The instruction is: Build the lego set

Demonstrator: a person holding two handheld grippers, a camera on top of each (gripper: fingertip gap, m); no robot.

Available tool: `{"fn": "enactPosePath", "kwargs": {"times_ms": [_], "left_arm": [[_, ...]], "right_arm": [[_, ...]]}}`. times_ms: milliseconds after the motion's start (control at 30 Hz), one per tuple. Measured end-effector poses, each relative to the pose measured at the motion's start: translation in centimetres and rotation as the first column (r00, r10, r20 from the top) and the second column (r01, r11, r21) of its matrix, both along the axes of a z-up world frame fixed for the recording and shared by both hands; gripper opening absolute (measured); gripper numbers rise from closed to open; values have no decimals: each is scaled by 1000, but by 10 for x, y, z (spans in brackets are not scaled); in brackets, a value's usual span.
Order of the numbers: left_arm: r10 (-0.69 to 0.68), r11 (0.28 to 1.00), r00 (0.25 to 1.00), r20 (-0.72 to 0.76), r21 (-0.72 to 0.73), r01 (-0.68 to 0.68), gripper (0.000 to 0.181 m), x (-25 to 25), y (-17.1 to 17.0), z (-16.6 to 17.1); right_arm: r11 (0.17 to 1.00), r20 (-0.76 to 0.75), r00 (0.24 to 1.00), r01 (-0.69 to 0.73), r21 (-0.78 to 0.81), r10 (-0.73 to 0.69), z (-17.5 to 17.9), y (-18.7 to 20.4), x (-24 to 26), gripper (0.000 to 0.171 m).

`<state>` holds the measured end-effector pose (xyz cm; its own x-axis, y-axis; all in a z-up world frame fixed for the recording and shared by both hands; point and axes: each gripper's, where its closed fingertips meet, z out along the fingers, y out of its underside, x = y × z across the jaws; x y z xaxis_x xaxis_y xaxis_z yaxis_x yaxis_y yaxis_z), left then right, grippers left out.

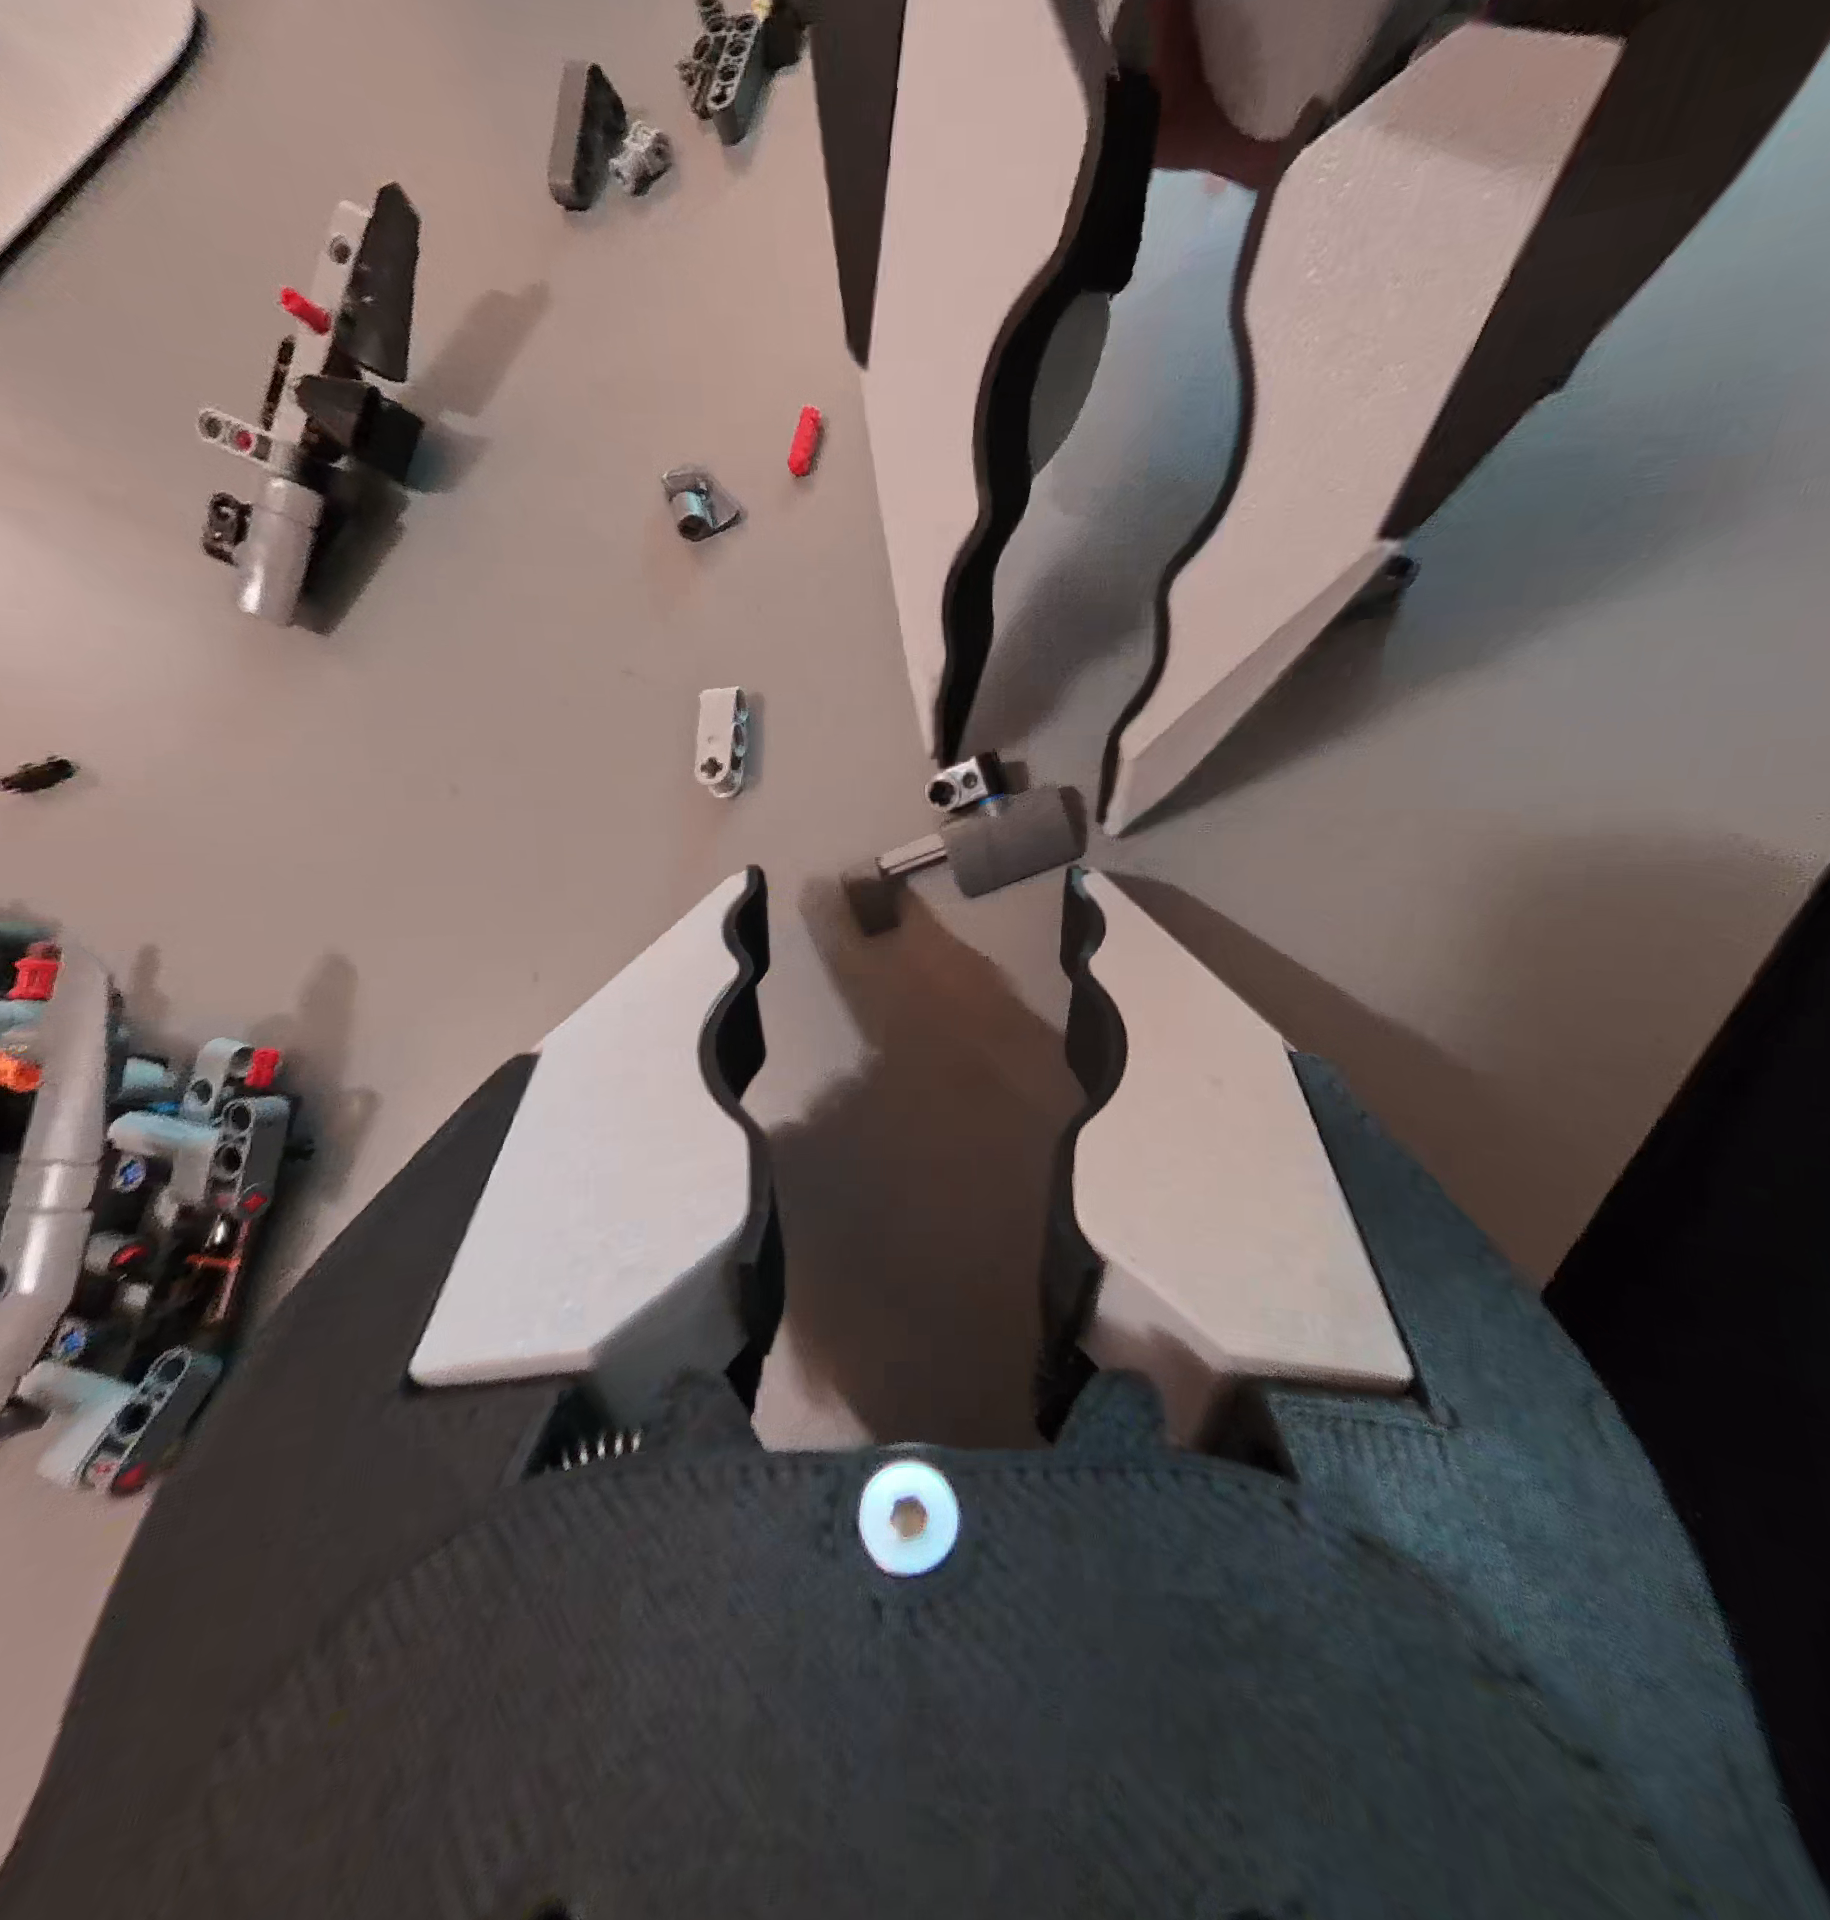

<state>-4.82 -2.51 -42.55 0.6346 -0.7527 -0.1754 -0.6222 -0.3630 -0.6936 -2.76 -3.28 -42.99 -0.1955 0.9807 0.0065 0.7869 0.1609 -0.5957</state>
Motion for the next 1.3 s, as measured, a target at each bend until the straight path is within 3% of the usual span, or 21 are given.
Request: {"fn": "enactPosePath", "kwargs": {"times_ms": [133, 400, 600, 733, 1133, 1300], "left_arm": [[1, 998, 1000, 2, -58, -1, 53, -6, -11, -4], [-6, 999, 1000, -19, -47, 5, 58, -16, -16, -1], [-126, 992, 990, -55, 19, 128, 59, -9, -21, 1], [-180, 984, 983, -32, 4, 180, 57, -6, -17, -1], [-221, 975, 975, 8, -22, 221, 36, -3, -16, -3], [-220, 975, 975, -31, 6, 221, 40, -8, -13, -2]], "right_arm": [[999, -15, 999, 38, -22, -38, 0, -6, -5, 20], [991, -23, 992, 122, -60, -123, 1, -17, -5, 25], [989, -53, 987, 148, -29, -149, 2, -17, -8, 29], [992, -69, 989, 129, 2, -128, 2, -14, -13, 50], [999, -70, 997, 17, -28, -19, 0, -10, -24, 48], [1000, -54, 998, -11, -12, 11, 0, -8, -28, 56]]}}
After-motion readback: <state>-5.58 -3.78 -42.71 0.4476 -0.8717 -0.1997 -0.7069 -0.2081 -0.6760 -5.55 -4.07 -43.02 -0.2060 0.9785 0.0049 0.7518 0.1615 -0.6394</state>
